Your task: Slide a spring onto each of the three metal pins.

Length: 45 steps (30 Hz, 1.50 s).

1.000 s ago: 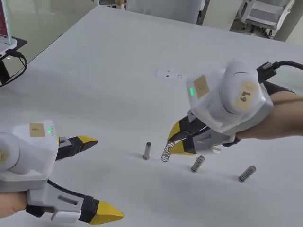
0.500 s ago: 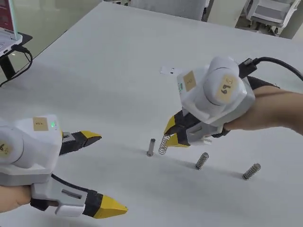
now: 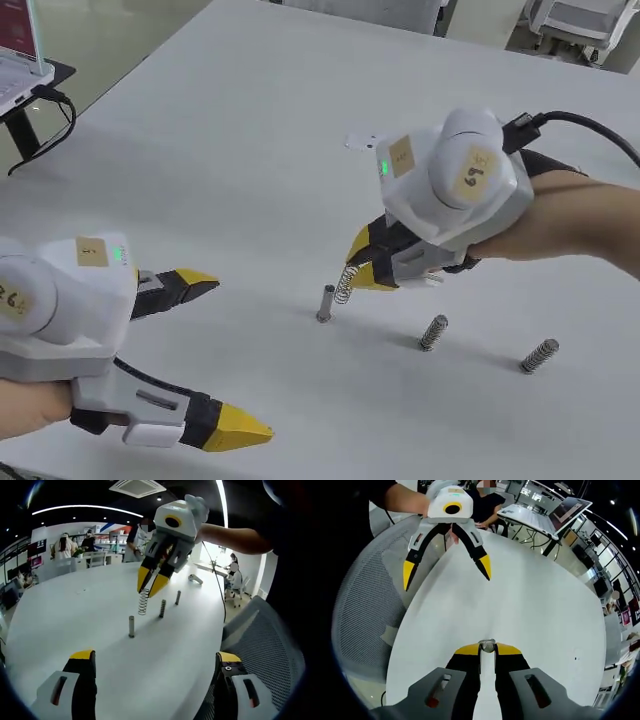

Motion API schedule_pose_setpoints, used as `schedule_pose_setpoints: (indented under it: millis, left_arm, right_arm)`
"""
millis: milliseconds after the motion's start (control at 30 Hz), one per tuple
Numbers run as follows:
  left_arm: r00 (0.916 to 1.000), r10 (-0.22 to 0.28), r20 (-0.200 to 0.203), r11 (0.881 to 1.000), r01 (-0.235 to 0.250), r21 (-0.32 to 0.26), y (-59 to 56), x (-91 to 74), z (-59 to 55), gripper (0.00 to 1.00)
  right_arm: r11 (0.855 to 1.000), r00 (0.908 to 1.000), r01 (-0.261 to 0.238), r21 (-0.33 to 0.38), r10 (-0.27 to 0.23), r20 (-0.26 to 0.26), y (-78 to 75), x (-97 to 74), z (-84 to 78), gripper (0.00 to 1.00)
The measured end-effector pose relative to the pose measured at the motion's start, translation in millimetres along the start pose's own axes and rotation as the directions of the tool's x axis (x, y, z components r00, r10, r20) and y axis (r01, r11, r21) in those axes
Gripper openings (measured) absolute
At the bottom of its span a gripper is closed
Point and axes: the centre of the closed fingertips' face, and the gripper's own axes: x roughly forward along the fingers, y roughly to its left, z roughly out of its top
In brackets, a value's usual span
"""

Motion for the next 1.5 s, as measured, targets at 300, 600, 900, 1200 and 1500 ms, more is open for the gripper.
schedule_pose_setpoints:
  millis: [300, 600, 900, 1200, 1500]
  left_arm:
    - [0.9999, 0.011, -0.012, 1.000, -0.011, 0.004, 3.2, -3.6, -2.3, 0.96]
    - [0.9998, 0.021, 0.002, 1.000, -0.021, 0.014, 5.2, -4.1, 3.0, 0.95]
    - [0.9997, 0.023, 0.003, 1.000, -0.023, 0.011, 4.8, -5.4, 0.8, 0.94]
    - [0.9994, 0.033, 0.010, 0.999, -0.033, 0.006, 7.5, -8.0, 1.9, 0.95]
    - [0.9994, 0.031, 0.014, 1.000, -0.031, -0.002, 5.4, -9.5, 2.4, 0.94]
  right_arm:
    - [1.000, 0.9997, 0.024, -0.006, -0.024, 0.002, -10.2, 2.2, 0.4, 0.07]
    - [1.000, 0.9996, 0.027, -0.004, -0.027, -0.003, -16.0, 6.2, -0.6, 0.07]
    - [1.000, 0.9997, 0.023, 0.003, -0.023, -0.006, -17.5, 9.5, -1.0, 0.07]
    - [1.000, 0.9998, 0.015, -0.004, -0.015, -0.013, -17.2, 14.4, -1.8, 0.07]
    - [1.000, 0.9996, 0.007, -0.012, -0.007, -0.029, -14.9, 18.9, -5.2, 0.07]
